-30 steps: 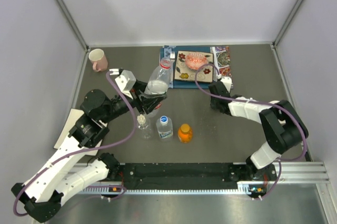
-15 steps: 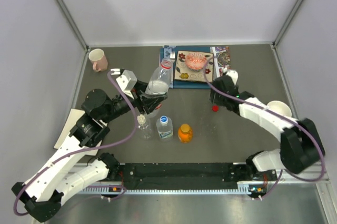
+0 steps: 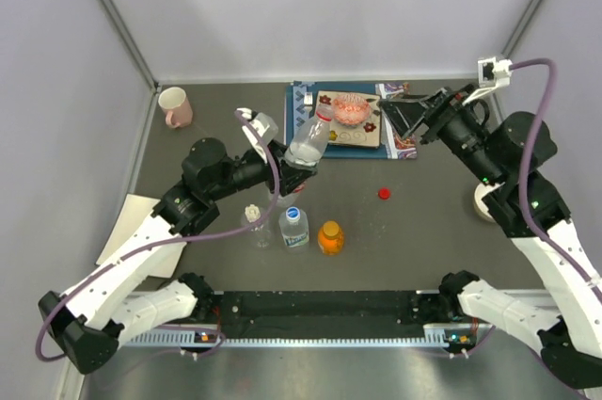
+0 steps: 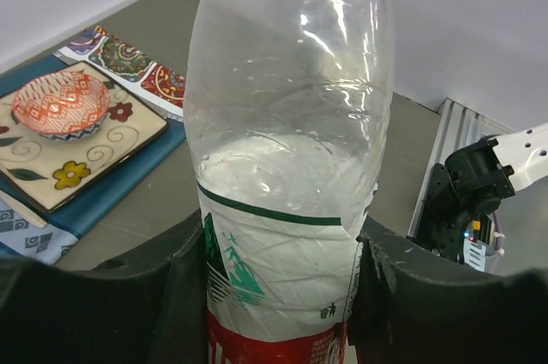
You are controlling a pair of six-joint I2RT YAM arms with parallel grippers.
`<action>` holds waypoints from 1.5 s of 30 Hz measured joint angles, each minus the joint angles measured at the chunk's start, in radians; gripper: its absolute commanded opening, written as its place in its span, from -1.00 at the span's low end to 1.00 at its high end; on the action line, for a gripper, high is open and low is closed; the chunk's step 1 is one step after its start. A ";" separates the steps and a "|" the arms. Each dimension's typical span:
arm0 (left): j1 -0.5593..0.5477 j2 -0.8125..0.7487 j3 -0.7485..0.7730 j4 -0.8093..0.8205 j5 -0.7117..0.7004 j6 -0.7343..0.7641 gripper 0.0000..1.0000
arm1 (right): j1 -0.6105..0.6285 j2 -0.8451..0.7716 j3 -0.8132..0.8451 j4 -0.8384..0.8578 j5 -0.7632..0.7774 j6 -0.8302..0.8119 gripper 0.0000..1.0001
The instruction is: Unscrew the bottle caps
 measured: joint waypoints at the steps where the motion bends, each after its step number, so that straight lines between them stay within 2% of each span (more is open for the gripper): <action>1: 0.000 0.016 0.006 0.002 0.009 -0.004 0.09 | 0.000 -0.003 0.013 0.023 -0.067 0.011 0.69; 3: -0.002 0.039 0.016 0.010 0.019 -0.012 0.09 | 0.000 -0.004 0.016 0.060 -0.160 0.037 0.80; 7: -0.019 0.074 0.036 0.027 0.035 -0.024 0.10 | 0.019 0.031 0.016 0.089 -0.292 0.075 0.83; 16: -0.077 0.125 0.065 0.045 0.036 -0.027 0.11 | 0.094 0.143 0.016 0.097 -0.344 0.082 0.82; 19: -0.089 0.132 0.066 0.045 0.035 -0.024 0.11 | 0.098 0.150 0.016 0.097 -0.343 0.079 0.72; 25: -0.106 0.137 0.071 0.045 0.035 -0.018 0.11 | 0.098 0.150 0.017 0.097 -0.341 0.069 0.20; 28: -0.111 0.137 0.072 0.044 0.034 -0.015 0.12 | 0.098 0.150 0.017 0.097 -0.343 0.064 -0.12; 29: -0.111 0.137 0.072 0.044 0.033 -0.015 0.12 | 0.098 0.150 0.017 0.097 -0.344 0.062 -0.30; 31: -0.111 0.137 0.072 0.044 0.031 -0.013 0.16 | 0.098 0.150 0.017 0.096 -0.345 0.054 -0.47; 33: -0.111 0.136 0.075 0.043 0.031 -0.011 0.21 | 0.098 0.149 0.016 0.093 -0.341 0.051 -0.71; 35: -0.111 0.137 0.077 0.040 0.031 -0.006 0.42 | 0.098 0.146 0.016 0.092 -0.339 0.045 -0.92; 36: -0.112 0.137 0.078 0.039 0.031 -0.002 0.56 | 0.098 0.145 0.016 0.090 -0.338 0.042 -0.98; 38: -0.113 0.137 0.083 0.033 0.027 0.003 0.98 | 0.098 0.138 0.017 0.080 -0.338 0.037 -1.00; 45: -0.114 0.132 0.144 -0.013 -0.065 0.018 0.98 | 0.098 0.112 0.058 -0.037 -0.272 -0.027 -1.00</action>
